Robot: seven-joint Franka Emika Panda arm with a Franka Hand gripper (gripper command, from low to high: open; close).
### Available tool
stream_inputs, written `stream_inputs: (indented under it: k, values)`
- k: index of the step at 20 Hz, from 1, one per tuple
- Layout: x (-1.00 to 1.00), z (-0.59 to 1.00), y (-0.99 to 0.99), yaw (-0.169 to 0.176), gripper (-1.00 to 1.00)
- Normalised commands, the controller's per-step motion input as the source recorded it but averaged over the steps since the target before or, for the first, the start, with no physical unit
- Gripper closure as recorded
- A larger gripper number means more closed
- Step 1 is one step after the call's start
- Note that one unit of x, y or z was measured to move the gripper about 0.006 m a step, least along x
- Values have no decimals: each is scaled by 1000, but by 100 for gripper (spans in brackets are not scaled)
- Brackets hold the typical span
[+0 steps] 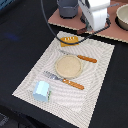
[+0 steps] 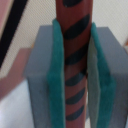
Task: Interact with the objects in diverse but meaningful ways.
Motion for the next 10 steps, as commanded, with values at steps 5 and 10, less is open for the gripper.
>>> stream_inputs:
  k: [5, 10]
  values:
    - [112, 46, 874, 31, 100]
    - [141, 391, 834, 12, 100]
